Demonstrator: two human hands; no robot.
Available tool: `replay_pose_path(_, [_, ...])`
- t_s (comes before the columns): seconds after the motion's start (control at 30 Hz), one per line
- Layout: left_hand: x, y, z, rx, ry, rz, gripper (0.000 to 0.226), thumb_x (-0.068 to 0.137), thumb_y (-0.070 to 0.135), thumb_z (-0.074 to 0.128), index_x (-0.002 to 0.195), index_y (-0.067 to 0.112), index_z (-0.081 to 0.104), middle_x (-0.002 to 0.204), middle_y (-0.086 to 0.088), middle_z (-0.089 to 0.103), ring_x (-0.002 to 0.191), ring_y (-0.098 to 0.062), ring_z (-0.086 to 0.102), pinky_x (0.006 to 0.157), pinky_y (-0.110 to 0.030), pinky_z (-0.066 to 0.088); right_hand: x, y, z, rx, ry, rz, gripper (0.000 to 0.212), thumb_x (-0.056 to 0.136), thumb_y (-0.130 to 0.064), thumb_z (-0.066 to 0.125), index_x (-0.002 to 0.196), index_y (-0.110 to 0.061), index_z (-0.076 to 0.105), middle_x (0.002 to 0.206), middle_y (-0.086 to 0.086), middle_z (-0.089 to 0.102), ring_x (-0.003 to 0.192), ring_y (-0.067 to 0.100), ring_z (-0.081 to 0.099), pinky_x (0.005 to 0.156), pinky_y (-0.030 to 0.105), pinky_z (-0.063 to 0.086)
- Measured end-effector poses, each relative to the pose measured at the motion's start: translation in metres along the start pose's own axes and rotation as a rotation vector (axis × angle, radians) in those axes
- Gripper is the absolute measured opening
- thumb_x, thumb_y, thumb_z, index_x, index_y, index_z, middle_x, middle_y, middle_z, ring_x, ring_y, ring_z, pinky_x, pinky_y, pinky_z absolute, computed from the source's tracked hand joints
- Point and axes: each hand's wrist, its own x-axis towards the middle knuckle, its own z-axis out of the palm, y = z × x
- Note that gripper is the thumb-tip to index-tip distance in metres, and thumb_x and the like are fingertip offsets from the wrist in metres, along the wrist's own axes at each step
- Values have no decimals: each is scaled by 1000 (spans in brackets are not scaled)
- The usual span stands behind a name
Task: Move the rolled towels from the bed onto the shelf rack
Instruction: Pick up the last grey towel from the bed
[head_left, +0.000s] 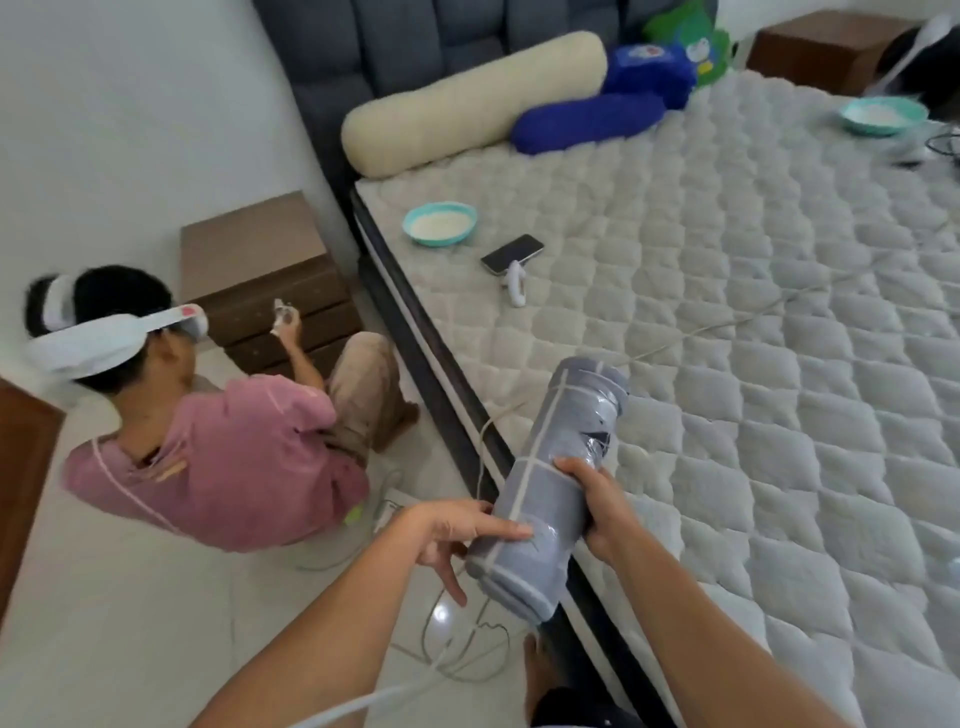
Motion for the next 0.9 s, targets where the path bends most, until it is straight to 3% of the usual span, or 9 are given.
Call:
replay_pose_path(0.1, [-51,-73,-6,-228,89,120,64,70,39,82,124,26,50,120,-3,59,108,-32,60,84,-62,52,-40,22,52,-10,-197,-2,60,67,-20,78,122,-10,59,113,13,68,100,28,66,71,38,58])
replay_pose_path(0.17, [-84,-130,-3,-386,195,227,71,62,38,85,125,27,53,121,-4,65,106,-29,64,83,-58,54,-70,44,88,-64,-376,-12,54,73,-13,72,125,-8,59,111,13,70,96,26,67,71,35,58])
replay_pose_path(0.3, [-148,-242,15,-640,484,403,71,60,37,83,125,27,56,117,-2,71,104,-26,68,83,-53,55,-137,102,164,-220,-656,8,65,68,-17,73,130,-9,56,124,15,67,112,31,64,82,38,56])
replay_pose_path(0.4, [-199,-320,38,-760,709,412,56,73,32,79,124,28,56,118,0,70,106,-23,67,86,-47,56,-192,163,216,-401,-780,16,57,76,-22,72,129,-13,56,121,8,69,108,27,65,73,33,56])
replay_pose_path(0.5, [-241,-397,60,-885,974,383,58,74,28,80,124,27,52,117,0,67,102,-19,66,82,-37,57,-256,236,262,-710,-850,-70,61,76,-31,76,130,-18,51,120,2,64,103,25,62,63,30,50])
replay_pose_path(0.57, [-256,-444,76,-956,1115,350,62,69,27,82,123,27,53,116,1,66,101,-18,65,83,-35,57,-294,288,286,-820,-928,-86,75,68,-36,82,132,-19,47,122,2,62,102,26,61,64,32,51])
replay_pose_path(0.63, [-265,-486,94,-1016,1230,299,67,65,31,83,124,30,53,117,3,65,103,-18,64,90,-37,56,-329,335,303,-904,-962,-92,91,59,-40,86,135,-14,42,126,6,59,106,30,61,75,41,54])
replay_pose_path(0.73, [-287,-540,121,-1123,1303,230,74,65,39,83,129,36,46,119,6,60,107,-19,61,89,-39,55,-372,396,327,-1056,-1048,-86,92,57,-36,85,133,-8,42,126,11,59,106,33,60,83,43,53])
replay_pose_path(0.9, [-317,-635,150,-1319,1208,131,87,65,47,79,140,39,34,132,-1,56,114,-28,61,92,-47,55,-422,493,360,-1236,-1249,6,79,63,-26,82,130,-6,45,120,13,60,93,31,59,72,38,49])
